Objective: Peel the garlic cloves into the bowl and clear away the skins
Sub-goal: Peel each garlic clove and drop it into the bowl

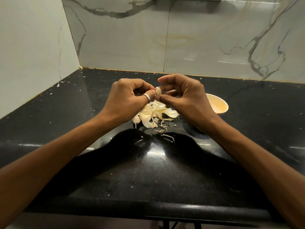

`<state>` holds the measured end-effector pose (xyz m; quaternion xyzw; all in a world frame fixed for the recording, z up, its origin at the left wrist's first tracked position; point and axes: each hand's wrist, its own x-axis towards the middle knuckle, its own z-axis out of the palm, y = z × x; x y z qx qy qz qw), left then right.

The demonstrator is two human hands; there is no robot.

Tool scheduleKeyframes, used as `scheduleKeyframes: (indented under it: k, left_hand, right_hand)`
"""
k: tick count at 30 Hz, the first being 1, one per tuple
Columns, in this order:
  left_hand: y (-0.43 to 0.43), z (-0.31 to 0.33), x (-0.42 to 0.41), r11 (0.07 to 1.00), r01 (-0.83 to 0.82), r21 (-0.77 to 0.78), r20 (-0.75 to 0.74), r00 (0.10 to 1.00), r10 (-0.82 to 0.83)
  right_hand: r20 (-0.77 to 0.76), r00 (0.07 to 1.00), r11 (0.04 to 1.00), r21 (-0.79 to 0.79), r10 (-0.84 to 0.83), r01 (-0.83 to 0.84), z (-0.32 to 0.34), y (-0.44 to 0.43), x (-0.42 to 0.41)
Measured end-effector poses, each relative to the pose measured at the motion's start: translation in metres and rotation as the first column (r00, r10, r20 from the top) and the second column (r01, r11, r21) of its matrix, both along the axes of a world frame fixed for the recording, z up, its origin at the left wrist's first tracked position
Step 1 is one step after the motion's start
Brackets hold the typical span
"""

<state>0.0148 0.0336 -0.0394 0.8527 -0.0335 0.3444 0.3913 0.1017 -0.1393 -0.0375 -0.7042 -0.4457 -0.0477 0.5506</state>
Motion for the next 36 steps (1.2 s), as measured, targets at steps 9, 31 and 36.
scheduleKeyframes:
  k: [9,31,36]
  left_hand:
    - [0.002,0.001,0.000,0.992,-0.012,0.126,0.107,0.994,-0.001]
    - [0.009,-0.003,-0.004,0.820,-0.099,0.563,0.244,0.968,-0.051]
    - [0.007,-0.005,-0.002,0.808,-0.095,0.582,0.240,0.969,-0.059]
  right_hand:
    - [0.158,0.986,0.997,-0.062,-0.045,0.056,-0.006,0.004,0.000]
    - [0.330,0.944,0.976,-0.208,0.009,0.063,-0.008,0.005,-0.004]
    - [0.354,0.935,0.968,-0.240,0.022,0.068,-0.007,0.005,-0.005]
